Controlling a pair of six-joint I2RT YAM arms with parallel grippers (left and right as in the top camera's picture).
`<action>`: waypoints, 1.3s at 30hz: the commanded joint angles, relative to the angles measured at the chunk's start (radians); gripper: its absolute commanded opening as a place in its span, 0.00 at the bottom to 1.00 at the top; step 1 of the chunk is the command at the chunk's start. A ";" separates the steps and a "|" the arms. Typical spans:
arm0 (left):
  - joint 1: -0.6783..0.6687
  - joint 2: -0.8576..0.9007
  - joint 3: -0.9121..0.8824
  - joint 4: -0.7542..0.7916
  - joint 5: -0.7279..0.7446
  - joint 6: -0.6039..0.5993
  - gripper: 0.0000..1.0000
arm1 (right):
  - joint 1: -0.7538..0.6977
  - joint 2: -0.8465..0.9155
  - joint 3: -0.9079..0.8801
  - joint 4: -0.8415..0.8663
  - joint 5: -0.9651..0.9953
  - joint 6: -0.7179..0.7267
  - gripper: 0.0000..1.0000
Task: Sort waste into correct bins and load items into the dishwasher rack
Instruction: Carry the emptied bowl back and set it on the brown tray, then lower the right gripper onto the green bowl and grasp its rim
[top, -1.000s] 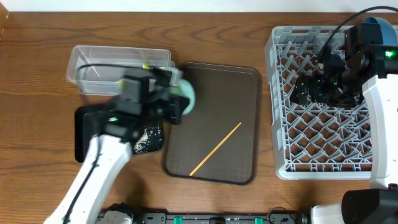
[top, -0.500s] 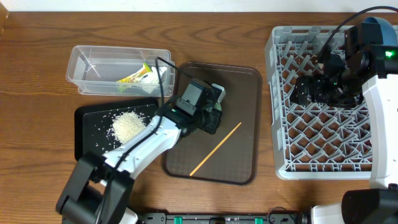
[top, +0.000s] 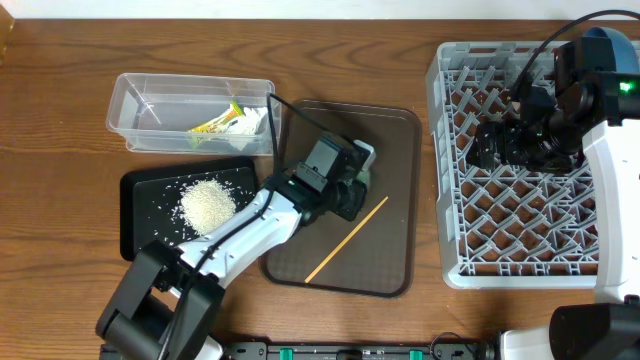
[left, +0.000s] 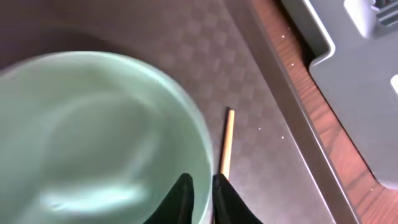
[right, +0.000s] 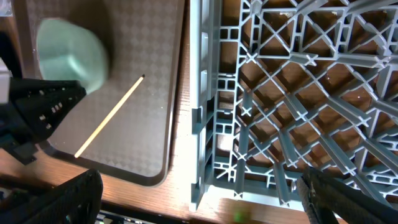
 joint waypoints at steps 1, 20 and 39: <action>-0.004 0.013 0.003 0.004 -0.007 0.004 0.16 | 0.008 -0.010 0.002 0.000 -0.004 0.008 0.99; 0.272 -0.261 0.003 -0.341 -0.279 -0.019 0.57 | 0.008 -0.010 0.002 0.000 -0.004 0.008 0.99; 0.830 -0.356 0.003 -0.521 -0.275 -0.023 0.87 | 0.008 -0.010 0.002 0.000 -0.004 0.008 0.99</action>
